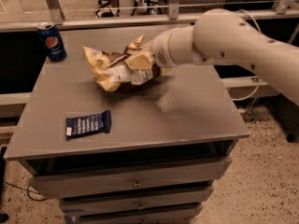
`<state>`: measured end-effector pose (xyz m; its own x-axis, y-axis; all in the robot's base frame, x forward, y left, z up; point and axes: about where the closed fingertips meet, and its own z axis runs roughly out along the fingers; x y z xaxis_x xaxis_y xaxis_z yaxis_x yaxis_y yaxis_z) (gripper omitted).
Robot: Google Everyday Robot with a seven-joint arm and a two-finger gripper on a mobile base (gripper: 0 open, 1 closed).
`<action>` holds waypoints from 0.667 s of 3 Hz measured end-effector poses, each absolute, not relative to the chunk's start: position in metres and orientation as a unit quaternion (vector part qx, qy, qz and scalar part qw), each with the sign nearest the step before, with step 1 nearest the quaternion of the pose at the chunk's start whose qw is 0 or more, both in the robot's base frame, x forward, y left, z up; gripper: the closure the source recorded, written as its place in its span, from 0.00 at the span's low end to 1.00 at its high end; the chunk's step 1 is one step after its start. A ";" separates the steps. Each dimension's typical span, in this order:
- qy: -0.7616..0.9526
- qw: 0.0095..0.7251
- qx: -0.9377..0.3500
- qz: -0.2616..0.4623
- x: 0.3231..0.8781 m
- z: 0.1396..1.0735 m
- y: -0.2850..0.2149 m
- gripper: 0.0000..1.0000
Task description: Move brown chip bag near rxbar blueberry
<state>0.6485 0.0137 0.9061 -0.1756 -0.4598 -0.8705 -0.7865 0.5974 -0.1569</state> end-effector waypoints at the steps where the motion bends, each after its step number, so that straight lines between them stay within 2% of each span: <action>1: 0.761 0.495 -0.395 0.140 0.641 0.900 0.040 1.00; 2: 0.768 0.501 -0.379 0.128 0.632 0.906 0.056 1.00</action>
Offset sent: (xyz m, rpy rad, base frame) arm -0.0258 0.0719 0.0025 0.0677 0.0682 -0.2428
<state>0.6320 0.0565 0.9055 -0.2113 -0.4538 -0.8657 -0.7099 0.6801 -0.1832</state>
